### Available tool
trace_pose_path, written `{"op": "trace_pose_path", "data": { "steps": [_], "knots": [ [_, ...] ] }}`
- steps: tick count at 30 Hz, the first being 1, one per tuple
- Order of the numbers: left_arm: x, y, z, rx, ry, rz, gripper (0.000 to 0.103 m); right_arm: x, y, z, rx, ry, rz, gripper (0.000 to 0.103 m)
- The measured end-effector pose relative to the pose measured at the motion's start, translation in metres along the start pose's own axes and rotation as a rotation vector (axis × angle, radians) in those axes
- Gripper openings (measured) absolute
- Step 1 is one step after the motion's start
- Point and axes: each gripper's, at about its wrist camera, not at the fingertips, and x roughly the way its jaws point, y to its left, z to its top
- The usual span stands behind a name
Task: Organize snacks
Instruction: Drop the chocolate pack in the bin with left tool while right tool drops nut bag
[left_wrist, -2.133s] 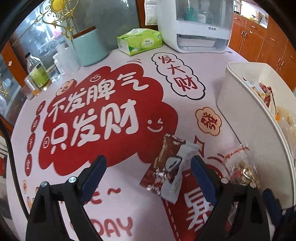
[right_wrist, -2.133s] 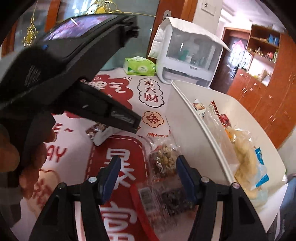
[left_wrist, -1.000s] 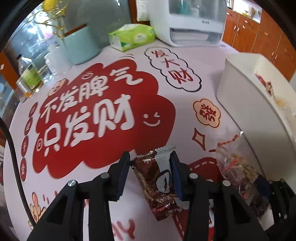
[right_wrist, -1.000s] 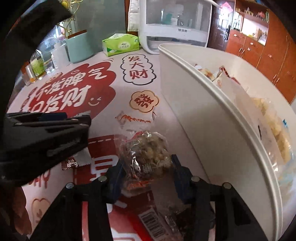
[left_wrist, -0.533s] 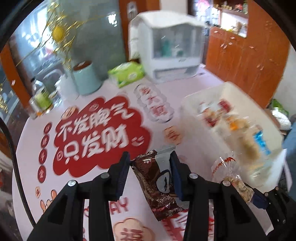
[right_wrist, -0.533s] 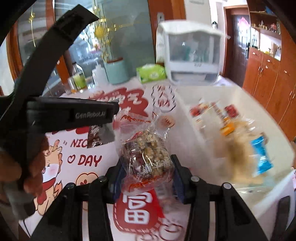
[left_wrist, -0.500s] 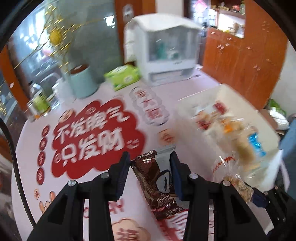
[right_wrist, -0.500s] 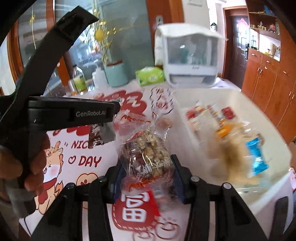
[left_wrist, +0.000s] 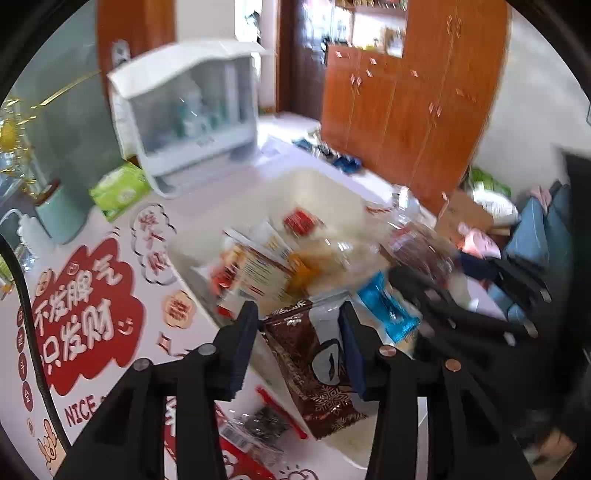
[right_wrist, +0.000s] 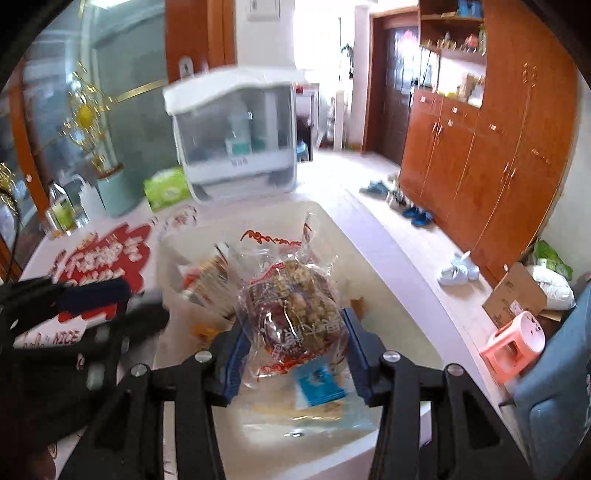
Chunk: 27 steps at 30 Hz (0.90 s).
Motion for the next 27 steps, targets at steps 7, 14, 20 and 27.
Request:
{"op": "trace_pose_path", "data": {
  "steps": [7, 14, 20, 27],
  "knots": [
    [0.022, -0.009, -0.018, 0.024, 0.083, 0.046, 0.090, 0.049, -0.035, -0.018, 0.125, 0.169, 0.026, 0.050],
    [0.002, 0.015, -0.021, -0.012, 0.042, 0.085, 0.090, 0.030, -0.027, -0.025, 0.120, 0.132, 0.048, 0.051],
    [-0.021, 0.032, -0.028, -0.026, 0.000, 0.123, 0.090, 0.004, -0.006, -0.025, 0.076, 0.077, 0.092, 0.052],
    [-0.043, 0.044, -0.041, -0.020, -0.023, 0.172, 0.090, -0.022, 0.020, -0.030, 0.001, 0.027, 0.113, 0.052]
  ]
}}
